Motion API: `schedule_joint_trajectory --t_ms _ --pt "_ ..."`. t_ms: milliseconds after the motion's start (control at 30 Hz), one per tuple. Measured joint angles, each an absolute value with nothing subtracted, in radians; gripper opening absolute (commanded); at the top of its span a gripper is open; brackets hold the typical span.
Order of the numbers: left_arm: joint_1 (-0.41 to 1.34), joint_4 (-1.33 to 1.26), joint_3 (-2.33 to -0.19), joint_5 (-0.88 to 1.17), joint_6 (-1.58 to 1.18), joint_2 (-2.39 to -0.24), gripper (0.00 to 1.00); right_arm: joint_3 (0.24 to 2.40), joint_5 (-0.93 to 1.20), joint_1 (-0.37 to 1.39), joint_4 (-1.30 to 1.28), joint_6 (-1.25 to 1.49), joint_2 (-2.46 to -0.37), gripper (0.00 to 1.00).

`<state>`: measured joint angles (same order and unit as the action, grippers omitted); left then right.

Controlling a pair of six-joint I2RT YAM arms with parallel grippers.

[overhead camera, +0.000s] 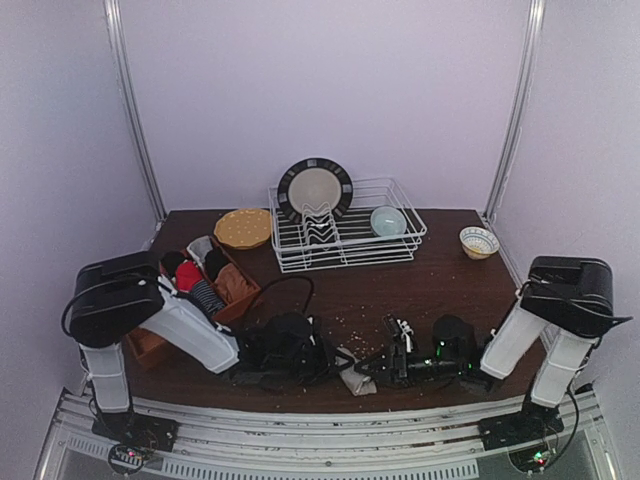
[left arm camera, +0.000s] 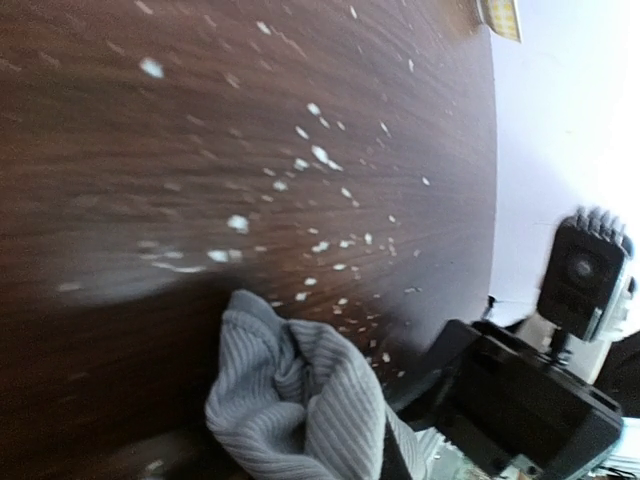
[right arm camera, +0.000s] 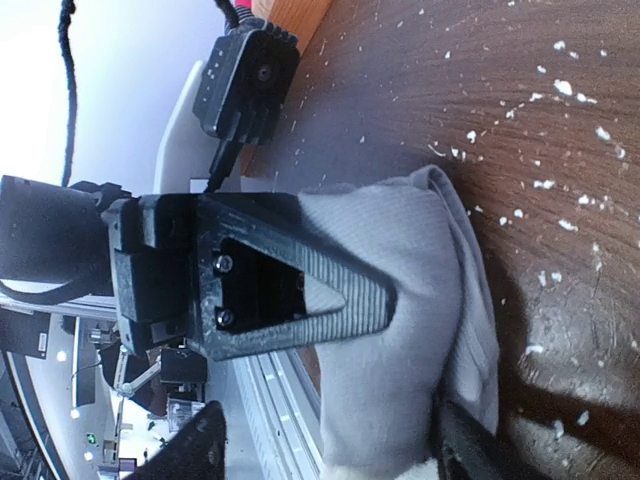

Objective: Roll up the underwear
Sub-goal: Pick up the underwear from the center of the board.

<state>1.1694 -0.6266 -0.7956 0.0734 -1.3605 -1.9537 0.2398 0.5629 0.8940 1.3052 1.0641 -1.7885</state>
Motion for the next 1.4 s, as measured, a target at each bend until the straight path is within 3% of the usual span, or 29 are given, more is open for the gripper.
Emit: schedule_joint_trajectory --t_ms 300,567,867,1067,1267,1400 --pt "1.131 -0.369 -0.735 -0.035 -1.231 -1.757 0.00 0.379 0.537 0.949 0.659 0.809 -1.370 0.86" --pt "1.082 0.195 -0.809 -0.223 -0.975 -1.282 0.00 0.522 0.346 0.974 0.208 0.577 -1.092 0.88" --pt "0.612 0.714 -0.926 -0.148 -0.723 -0.941 0.00 0.541 0.274 0.973 0.132 0.468 -1.147 0.87" --pt "0.336 0.896 -0.870 -0.005 -0.628 -0.967 0.00 0.541 0.319 0.972 0.180 0.445 -1.230 0.86" --pt "0.255 0.921 -0.850 0.018 -0.624 -1.095 0.00 0.538 0.368 0.972 0.241 0.441 -1.248 0.86" --pt "0.176 0.937 -0.805 -0.006 -0.644 -1.069 0.00 0.529 0.379 0.972 0.270 0.440 -1.248 0.86"
